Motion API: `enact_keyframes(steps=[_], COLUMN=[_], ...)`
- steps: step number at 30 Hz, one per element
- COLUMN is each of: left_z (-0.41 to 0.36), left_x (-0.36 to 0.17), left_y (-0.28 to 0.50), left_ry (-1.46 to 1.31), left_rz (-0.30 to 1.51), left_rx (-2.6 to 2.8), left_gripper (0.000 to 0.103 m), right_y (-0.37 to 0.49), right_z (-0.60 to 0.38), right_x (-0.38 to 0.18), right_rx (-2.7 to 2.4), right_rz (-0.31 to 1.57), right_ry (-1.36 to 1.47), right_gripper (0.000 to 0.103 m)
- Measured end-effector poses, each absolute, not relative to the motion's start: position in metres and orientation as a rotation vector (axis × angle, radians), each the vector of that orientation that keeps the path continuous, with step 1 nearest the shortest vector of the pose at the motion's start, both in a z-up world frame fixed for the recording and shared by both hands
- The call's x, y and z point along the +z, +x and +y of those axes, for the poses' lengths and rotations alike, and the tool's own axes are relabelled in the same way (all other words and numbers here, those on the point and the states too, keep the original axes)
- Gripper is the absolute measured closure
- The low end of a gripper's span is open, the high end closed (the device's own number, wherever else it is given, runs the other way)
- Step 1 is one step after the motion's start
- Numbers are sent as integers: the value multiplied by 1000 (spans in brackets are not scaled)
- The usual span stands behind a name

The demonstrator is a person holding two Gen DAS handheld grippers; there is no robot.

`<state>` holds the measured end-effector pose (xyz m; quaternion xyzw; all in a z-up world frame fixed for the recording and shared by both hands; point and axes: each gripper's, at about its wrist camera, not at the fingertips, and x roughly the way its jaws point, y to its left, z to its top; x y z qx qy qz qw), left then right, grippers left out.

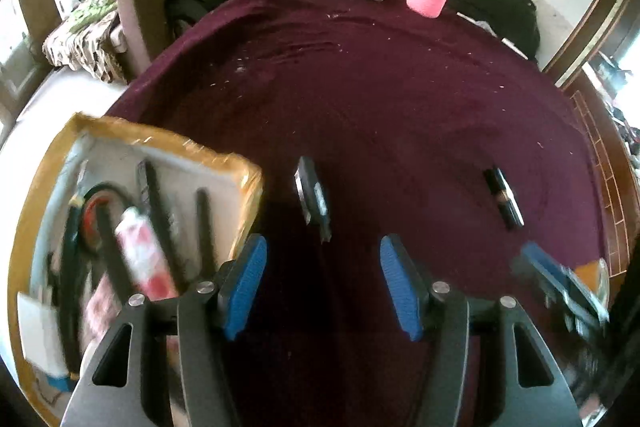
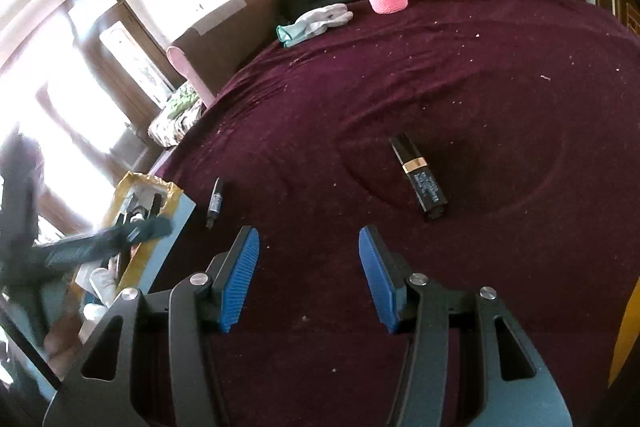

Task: Organize objects
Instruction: 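Grasp a black pen with the left tool while the right tool grasps the black-gold lipstick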

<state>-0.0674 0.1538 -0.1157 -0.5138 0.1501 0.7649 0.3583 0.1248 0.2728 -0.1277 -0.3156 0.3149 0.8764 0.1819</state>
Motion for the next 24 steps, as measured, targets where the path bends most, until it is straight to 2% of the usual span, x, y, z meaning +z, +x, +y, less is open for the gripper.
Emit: enact_keyframes(steps=[3,5,6,8,13,15,24], left_z=[176,182,184,187,187,182,139], left_x=[-126,-136,-141,-150,-157,-156,-153], left_y=[-70,-74,-76,-79,-81,-79,-14], left_ry=[-1306,-1330,-1356,-1392,-1385,-1381,-1341], left_rz=[508,541,538,542,571,573,578], left_rx=[2030,2034,2023,2008,2021,2017,1828], left_gripper=[53,65,67,78,82,90,91], right_y=[127,129,129,131,135,136,140], right_z=[274,274,274,274,277,277,290], right_x=[-129,-128,-128,-126,-123,-123,-130], right_rx=[2464,2450,2449,2448,2435,2435,2380], right_rz=[903,900,902,906,896,899,927], right_ry=[-897,-891,-889,-881,-854,-853,-839], right_gripper=[52,52,52,52,52,52,52])
